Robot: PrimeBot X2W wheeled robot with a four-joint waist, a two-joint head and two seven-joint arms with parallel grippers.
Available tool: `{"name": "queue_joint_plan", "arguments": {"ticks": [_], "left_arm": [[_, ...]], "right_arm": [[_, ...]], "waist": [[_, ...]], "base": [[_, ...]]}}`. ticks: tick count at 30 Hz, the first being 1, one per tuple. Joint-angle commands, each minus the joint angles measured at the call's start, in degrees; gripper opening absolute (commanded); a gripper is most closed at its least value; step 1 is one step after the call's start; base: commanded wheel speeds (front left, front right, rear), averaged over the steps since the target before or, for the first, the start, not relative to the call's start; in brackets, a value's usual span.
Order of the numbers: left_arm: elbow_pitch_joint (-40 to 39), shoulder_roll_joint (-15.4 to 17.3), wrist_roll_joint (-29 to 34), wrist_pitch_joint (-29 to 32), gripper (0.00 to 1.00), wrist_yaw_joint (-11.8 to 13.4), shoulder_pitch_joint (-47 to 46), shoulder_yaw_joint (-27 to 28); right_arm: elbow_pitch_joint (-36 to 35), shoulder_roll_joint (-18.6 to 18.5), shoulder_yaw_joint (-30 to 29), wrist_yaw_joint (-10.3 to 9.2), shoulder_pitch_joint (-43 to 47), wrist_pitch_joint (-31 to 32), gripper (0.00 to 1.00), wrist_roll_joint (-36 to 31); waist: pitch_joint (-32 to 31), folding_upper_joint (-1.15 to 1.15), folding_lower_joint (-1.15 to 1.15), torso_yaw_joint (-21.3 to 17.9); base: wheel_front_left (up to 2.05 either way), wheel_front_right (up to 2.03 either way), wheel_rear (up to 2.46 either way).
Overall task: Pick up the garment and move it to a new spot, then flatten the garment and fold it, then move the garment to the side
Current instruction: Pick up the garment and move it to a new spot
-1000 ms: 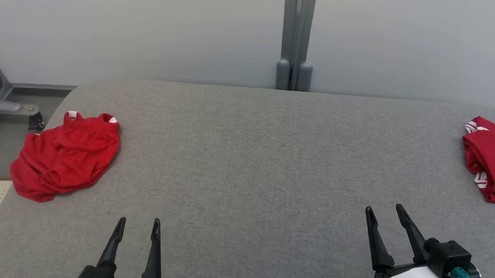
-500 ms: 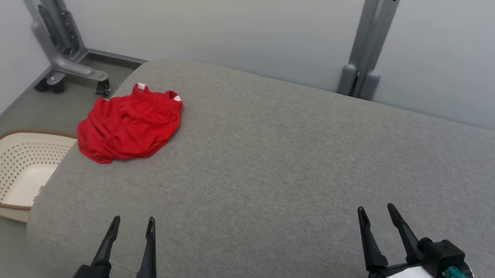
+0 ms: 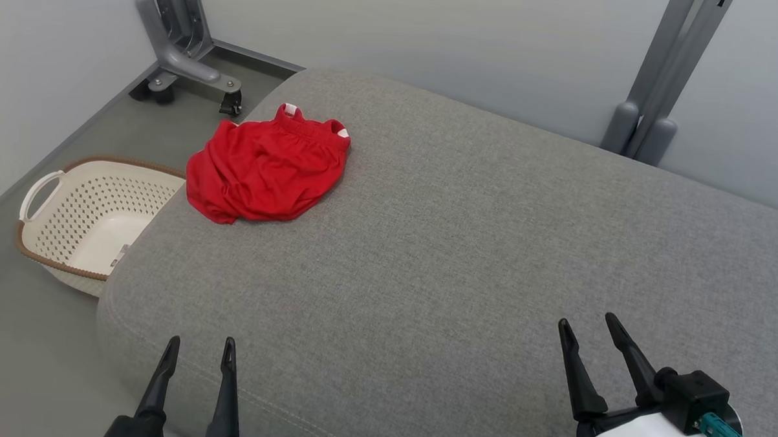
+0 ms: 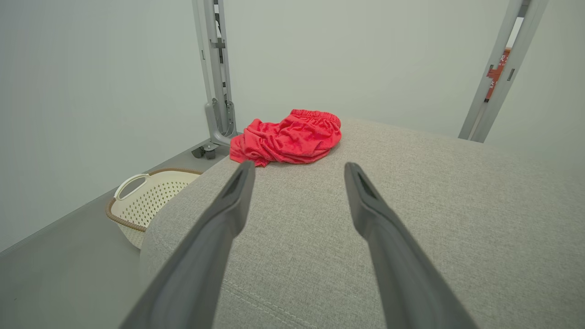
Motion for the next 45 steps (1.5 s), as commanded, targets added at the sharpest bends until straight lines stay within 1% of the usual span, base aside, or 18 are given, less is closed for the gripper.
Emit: {"name": "queue_joint_plan", "arguments": {"ticks": [1, 4, 6, 10, 15, 18, 21, 24, 26, 28, 32, 35, 39, 45], "left_arm": [[-0.2, 0.0, -0.2, 0.0, 1.00, 0.1, -0.7, 0.2], [-1.0, 0.0, 0.1, 0.0, 1.00, -0.1, -2.9, 0.5], [-1.6, 0.0, 0.3, 0.0, 1.00, -0.6, -5.5, 0.9], [-2.4, 0.7, 1.4, 0.0, 1.00, -1.9, -13.1, 2.3], [0.1, 4.5, 1.2, 0.0, 1.00, -3.2, -25.8, 5.1], [3.9, 7.2, 0.6, 0.0, 1.00, -3.5, -33.4, 4.7], [9.9, 11.3, -0.9, 0.0, 1.00, -3.7, -42.0, 2.0], [16.7, 15.3, -4.4, 0.4, 1.00, -3.7, -49.6, -3.6], [21.7, 17.6, -8.4, 2.4, 1.00, -3.7, -54.6, -7.5], [26.7, 19.9, -13.3, 5.0, 1.00, -3.7, -58.9, -10.1], [35.7, 23.2, -20.7, 8.6, 1.00, -3.7, -65.3, -15.8], [41.2, 24.5, -26.5, 12.3, 1.00, -3.7, -68.5, -19.0], [45.6, 25.7, -32.1, 16.3, 1.00, -3.7, -71.1, -22.6], [49.8, 26.6, -38.0, 20.5, 1.00, -3.7, -72.3, -27.4]], "right_arm": [[-0.2, -0.7, 0.1, -0.10, -0.5, -0.1, 1.00, 0.2], [-0.7, -1.8, 0.2, -0.10, -1.9, -0.1, 1.00, -0.3], [-1.1, -3.2, 0.0, -0.10, -3.1, -0.1, 1.00, -0.8], [-1.8, -6.3, -0.2, -0.10, -6.2, -0.1, 1.00, -1.7], [-2.7, -10.1, 0.1, -0.10, -10.9, -0.1, 1.00, -2.4], [-3.3, -11.7, -0.8, -0.10, -13.2, -0.1, 1.00, -2.9], [-4.3, -12.6, -1.5, -0.10, -14.8, -0.1, 1.00, -3.5], [-4.7, -13.7, -2.0, -0.10, -16.1, -0.1, 1.00, -3.8], [-5.2, -13.9, -2.3, -0.10, -16.9, -0.1, 1.00, -4.1], [-5.6, -14.1, -2.1, -0.10, -17.9, -0.1, 1.00, -4.4], [-6.2, -14.1, -1.9, -0.10, -20.1, -0.1, 1.00, -5.0], [-6.5, -14.5, -1.8, -0.10, -20.7, -0.1, 1.00, -5.3], [-6.6, -14.6, -2.9, -0.11, -20.7, 0.0, 1.00, -5.2], [-6.4, -14.5, -3.7, -0.15, -20.1, 0.3, 1.00, -5.4]], "waist": [[1.1, 0.00, 0.00, 0.1], [4.1, 0.00, 0.00, -0.6], [7.0, 0.00, 0.00, -1.2], [13.4, 0.00, 0.00, -2.6], [20.9, 0.00, 0.00, -5.3], [24.3, 0.00, 0.00, -6.6], [27.3, 0.00, 0.00, -8.0], [29.4, 0.00, 0.00, -9.1], [31.0, 0.00, 0.00, -10.0], [32.5, 0.00, 0.00, -11.1], [35.4, 0.00, 0.00, -13.5], [37.3, 0.00, 0.00, -14.8], [39.4, 0.00, 0.00, -16.1], [41.2, 0.00, 0.00, -17.1]], "base": [[0.00, 0.00, 0.00], [0.00, 0.00, 0.00], [0.00, 0.00, 0.00], [0.00, 0.00, 0.00], [0.00, 0.00, 0.00], [0.00, 0.00, 0.00], [0.00, 0.00, 0.00], [0.00, 0.00, 0.00], [0.00, 0.00, 0.00], [0.00, 0.00, 0.00], [0.00, 0.00, 0.00], [0.00, 0.00, 0.00], [0.00, 0.00, 0.00], [0.00, 0.00, 0.00]]}}
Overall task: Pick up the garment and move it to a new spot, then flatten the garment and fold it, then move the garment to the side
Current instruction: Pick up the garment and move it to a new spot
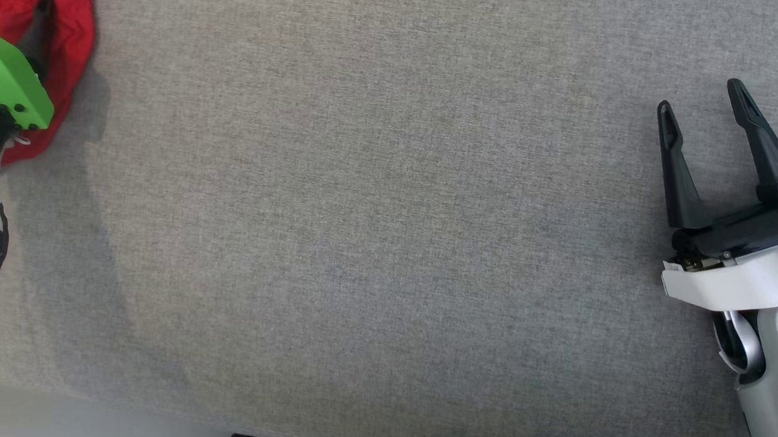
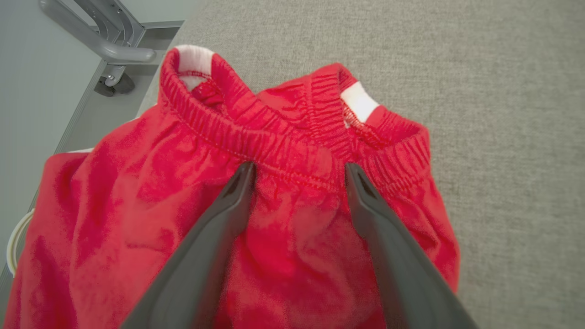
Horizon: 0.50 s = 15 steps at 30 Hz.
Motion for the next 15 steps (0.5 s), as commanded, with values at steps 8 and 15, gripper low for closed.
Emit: {"name": "queue_joint_plan", "arguments": {"ticks": [8, 15], "left_arm": [[0.2, 2.2, -2.6, -6.6, 0.00, -0.1, -0.1, -6.9], [-2.2, 5.2, -2.1, -18.2, 0.00, 0.0, 0.2, -10.4]], "right_arm": [[4.4, 1.4, -0.4, -0.22, 2.4, 1.0, 1.00, -0.8], [4.3, 4.4, 0.3, -0.16, 3.0, 0.7, 1.00, 0.1]], "waist": [[0.1, 0.00, 0.00, -2.6], [-7.2, 0.00, 0.00, -3.6]], "base": [[0.00, 0.00, 0.00], [0.00, 0.00, 0.00]]}}
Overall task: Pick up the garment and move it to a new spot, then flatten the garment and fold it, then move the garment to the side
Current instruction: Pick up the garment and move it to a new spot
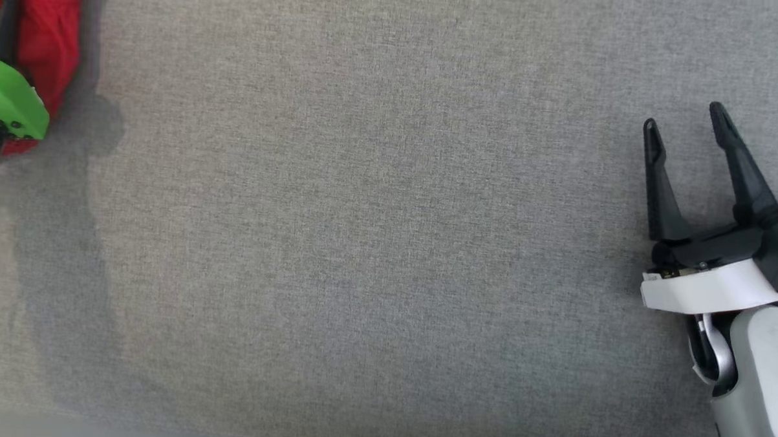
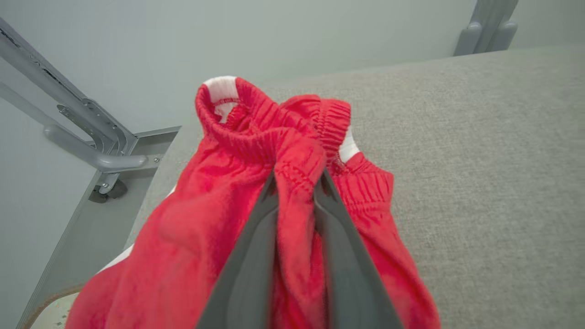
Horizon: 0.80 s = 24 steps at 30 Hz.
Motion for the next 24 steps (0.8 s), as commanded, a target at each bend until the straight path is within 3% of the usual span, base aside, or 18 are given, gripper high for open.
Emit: {"name": "queue_joint_plan", "arguments": {"ticks": [1, 11, 17, 24], "left_arm": [[-0.4, 1.3, 0.0, -1.1, 0.00, 0.1, 0.8, 0.5], [-13.6, 2.6, 4.6, -2.2, 0.00, 1.7, 8.1, 9.0], [-22.3, -0.5, 4.0, -2.2, 0.00, 3.0, 16.2, 10.6], [-29.6, -5.6, 3.9, -1.6, 0.00, 4.7, 24.6, 6.0]], "right_arm": [[1.3, 1.1, 0.4, -0.10, 2.0, 0.3, 1.00, 0.6], [3.1, 5.7, 0.7, -0.11, 4.7, 0.2, 1.00, 1.6], [3.4, 6.7, 0.2, -0.11, 7.7, 0.2, 1.00, 2.0], [2.7, 6.9, -0.9, -0.10, 10.0, 0.2, 1.00, 2.1]], "waist": [[-5.4, 0.00, 0.00, -1.0], [-20.3, 0.00, 0.00, -7.2], [-26.5, 0.00, 0.00, -12.0], [-29.4, 0.00, 0.00, -16.8]], "base": [[0.00, 0.00, 0.00], [0.00, 0.00, 0.00], [0.00, 0.00, 0.00], [0.00, 0.00, 0.00]]}}
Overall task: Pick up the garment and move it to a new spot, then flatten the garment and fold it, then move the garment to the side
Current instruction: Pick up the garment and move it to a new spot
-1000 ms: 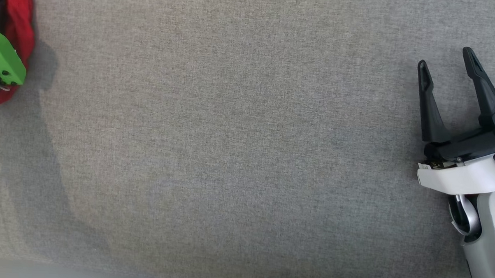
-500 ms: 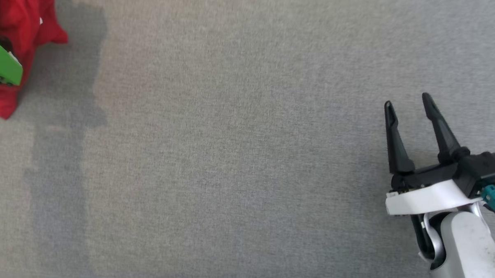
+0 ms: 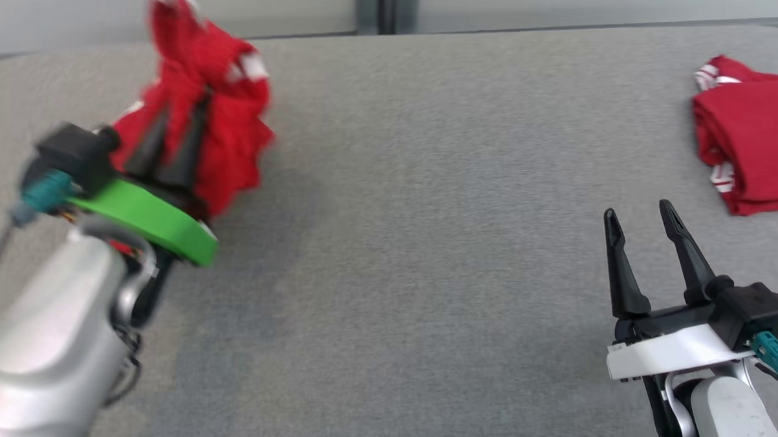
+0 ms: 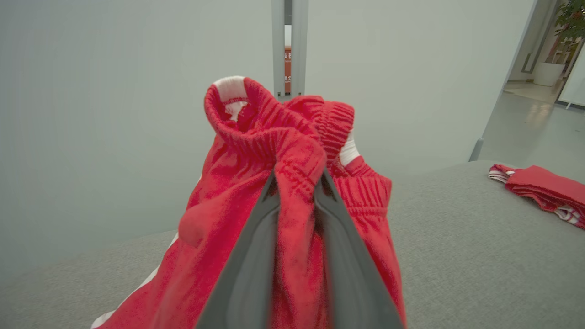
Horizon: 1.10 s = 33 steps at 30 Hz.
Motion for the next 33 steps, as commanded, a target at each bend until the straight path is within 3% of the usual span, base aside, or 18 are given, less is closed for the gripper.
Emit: {"name": "queue_joint_plan", "arguments": {"ticks": [1, 10, 16, 21, 22, 23, 28, 33], "left_arm": [[-0.5, -0.7, 0.2, 0.3, 0.00, 0.2, 1.7, -0.8], [3.2, -9.6, 3.2, 2.1, 0.00, -1.7, 4.1, -10.8], [11.6, -15.3, 3.4, 1.8, 0.00, -3.7, 2.2, -16.2], [19.0, -18.0, 2.7, 1.1, 0.00, -4.3, 1.3, -18.5], [20.4, -18.5, 2.6, 0.8, 0.12, -4.3, 0.9, -18.5], [21.4, -18.9, 2.6, 0.5, 1.00, -4.4, 0.7, -18.5], [22.7, -20.2, 3.5, -0.5, 1.00, -4.3, 0.3, -16.3], [15.2, -20.0, 5.8, -0.5, 1.00, -3.1, 5.1, -9.5]], "right_arm": [[-0.3, 0.2, -0.2, -0.10, 1.0, 0.0, 1.00, 0.1], [-1.2, 0.6, -0.7, -0.10, 0.6, 0.0, 1.00, 0.2], [-1.7, 1.1, -0.7, -0.10, -1.0, 0.0, 1.00, -0.2], [-1.5, 1.3, -0.2, -0.10, -1.5, 0.0, 1.00, -0.4], [-1.5, 1.3, -0.1, -0.10, -1.5, 0.0, 1.00, -0.5], [-1.5, 1.4, 0.0, -0.10, -1.5, 0.0, 1.00, -0.5], [-0.8, 1.6, 0.3, -0.10, -0.6, 0.0, 1.00, -0.7], [0.1, 1.2, 0.6, -0.10, 1.0, 0.0, 1.00, -0.1]], "waist": [[-5.2, 0.00, 0.00, -6.0], [-1.7, 0.00, 0.00, -8.3], [2.8, 0.00, 0.00, -9.0], [4.1, 0.00, 0.00, -9.4], [4.1, 0.00, 0.00, -9.5], [4.1, 0.00, 0.00, -9.5], [2.3, 0.00, 0.00, -8.3], [-1.8, 0.00, 0.00, -5.2]], "base": [[0.00, 0.00, 0.00], [0.00, 0.00, 0.00], [0.00, 0.00, 0.00], [0.00, 0.00, 0.00], [0.00, 0.00, 0.00], [0.00, 0.00, 0.00], [0.00, 0.00, 0.00], [0.00, 0.00, 0.00]]}}
